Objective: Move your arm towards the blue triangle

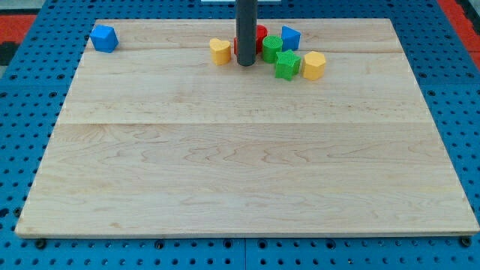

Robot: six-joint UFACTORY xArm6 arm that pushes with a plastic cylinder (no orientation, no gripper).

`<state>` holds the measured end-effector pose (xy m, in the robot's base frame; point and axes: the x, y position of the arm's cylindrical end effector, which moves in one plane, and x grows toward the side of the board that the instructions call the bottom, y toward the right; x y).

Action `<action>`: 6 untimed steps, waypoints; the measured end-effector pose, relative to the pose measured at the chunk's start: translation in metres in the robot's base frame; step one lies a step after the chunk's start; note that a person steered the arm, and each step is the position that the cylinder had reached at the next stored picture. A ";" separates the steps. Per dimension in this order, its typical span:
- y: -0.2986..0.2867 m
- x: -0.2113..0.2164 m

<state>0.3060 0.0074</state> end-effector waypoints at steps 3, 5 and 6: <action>-0.021 0.102; 0.163 0.055; 0.191 -0.017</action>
